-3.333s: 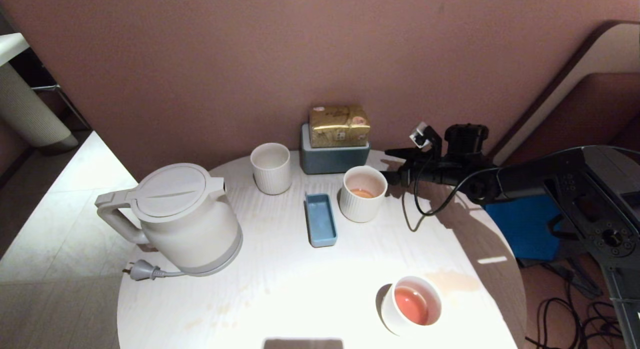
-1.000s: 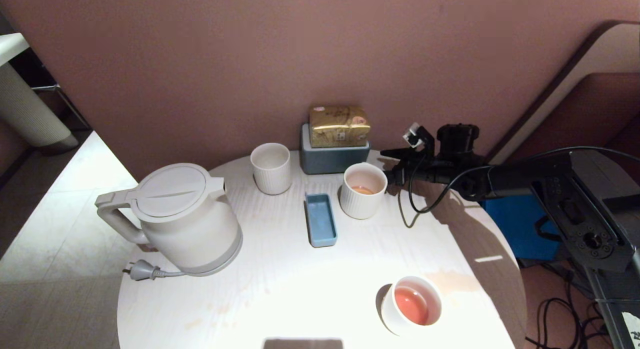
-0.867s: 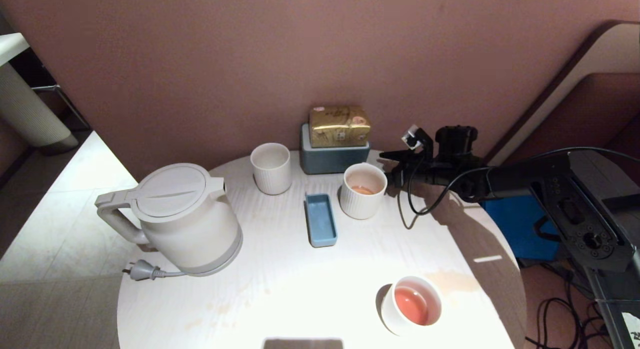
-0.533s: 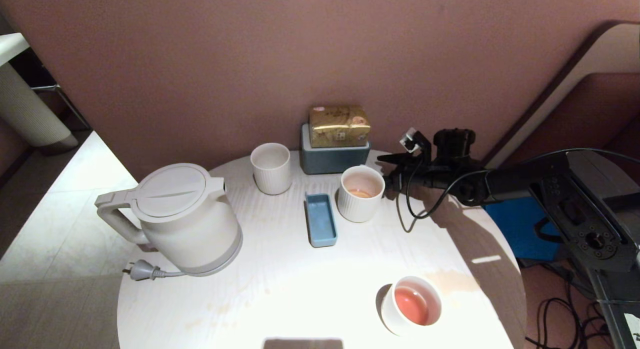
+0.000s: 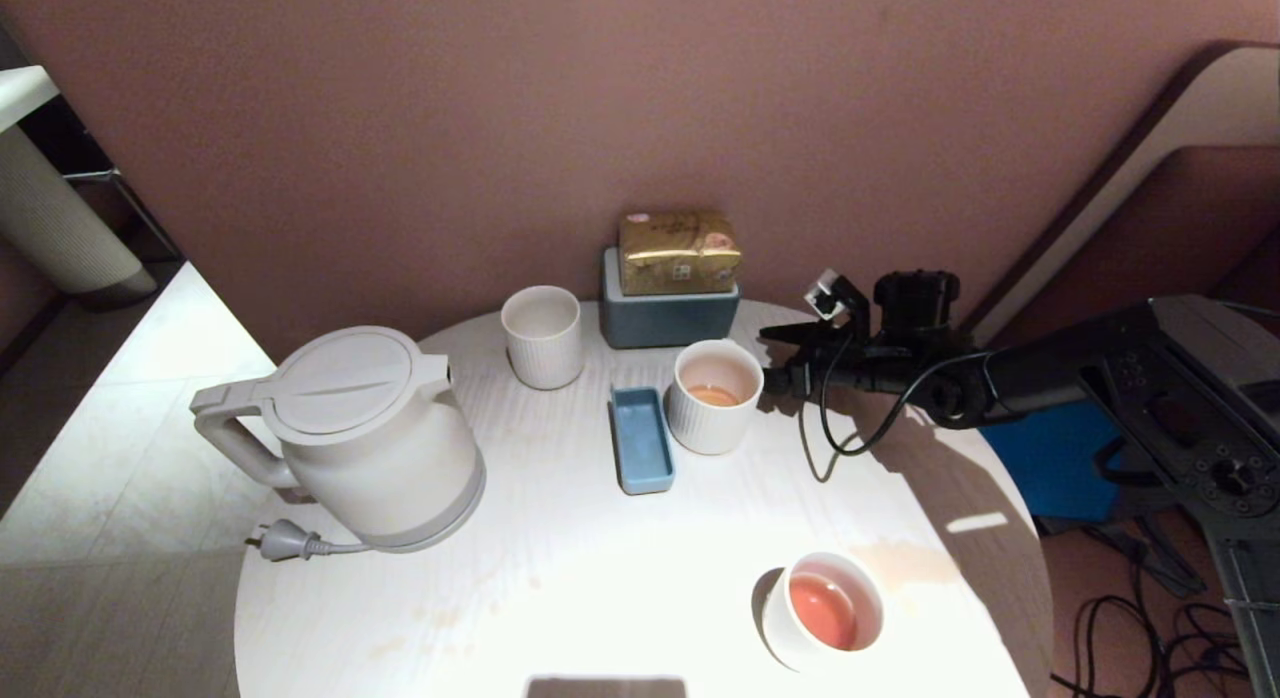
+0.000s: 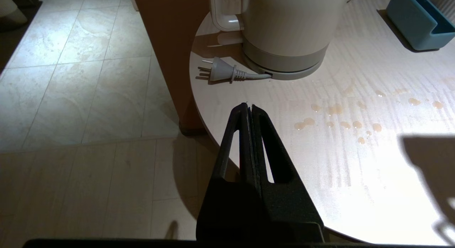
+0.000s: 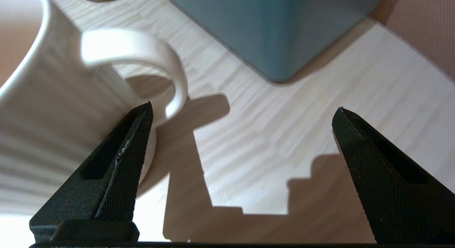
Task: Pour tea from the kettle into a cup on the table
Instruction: Pick up the cup
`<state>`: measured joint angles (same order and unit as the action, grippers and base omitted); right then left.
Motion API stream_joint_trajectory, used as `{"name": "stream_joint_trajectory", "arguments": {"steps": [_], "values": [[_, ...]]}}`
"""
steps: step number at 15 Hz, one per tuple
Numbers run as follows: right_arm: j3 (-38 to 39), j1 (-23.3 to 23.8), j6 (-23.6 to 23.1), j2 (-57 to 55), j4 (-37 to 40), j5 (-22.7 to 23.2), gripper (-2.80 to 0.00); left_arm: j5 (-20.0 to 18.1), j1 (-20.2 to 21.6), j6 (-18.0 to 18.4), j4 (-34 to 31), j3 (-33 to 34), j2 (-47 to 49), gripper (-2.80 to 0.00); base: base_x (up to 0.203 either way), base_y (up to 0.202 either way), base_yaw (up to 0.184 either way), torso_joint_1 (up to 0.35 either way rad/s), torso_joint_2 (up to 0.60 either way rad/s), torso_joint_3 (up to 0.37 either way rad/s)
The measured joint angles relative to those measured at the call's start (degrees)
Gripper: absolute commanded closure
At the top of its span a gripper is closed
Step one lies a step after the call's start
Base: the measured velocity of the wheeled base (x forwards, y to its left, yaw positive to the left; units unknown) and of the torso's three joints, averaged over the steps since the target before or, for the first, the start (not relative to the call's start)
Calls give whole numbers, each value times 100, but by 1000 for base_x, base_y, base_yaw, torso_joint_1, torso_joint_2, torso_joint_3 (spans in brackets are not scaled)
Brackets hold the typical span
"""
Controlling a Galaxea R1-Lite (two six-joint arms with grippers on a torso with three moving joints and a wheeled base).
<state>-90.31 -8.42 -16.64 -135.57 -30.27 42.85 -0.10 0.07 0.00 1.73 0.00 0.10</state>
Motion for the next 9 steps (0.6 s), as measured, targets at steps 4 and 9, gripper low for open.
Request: {"name": "stream_joint_trajectory", "arguments": {"steps": [4, 9], "values": [[694, -1, 7, 341, -274, -5, -280, 0, 0, 0, 0, 0, 0, 0, 0, 0, 0, 0, 0, 0], [1367, 0, 24, 742, -418, -7, -280, -1, 0, 0, 0, 0, 0, 0, 0, 0, 0, 0, 0, 0]]}}
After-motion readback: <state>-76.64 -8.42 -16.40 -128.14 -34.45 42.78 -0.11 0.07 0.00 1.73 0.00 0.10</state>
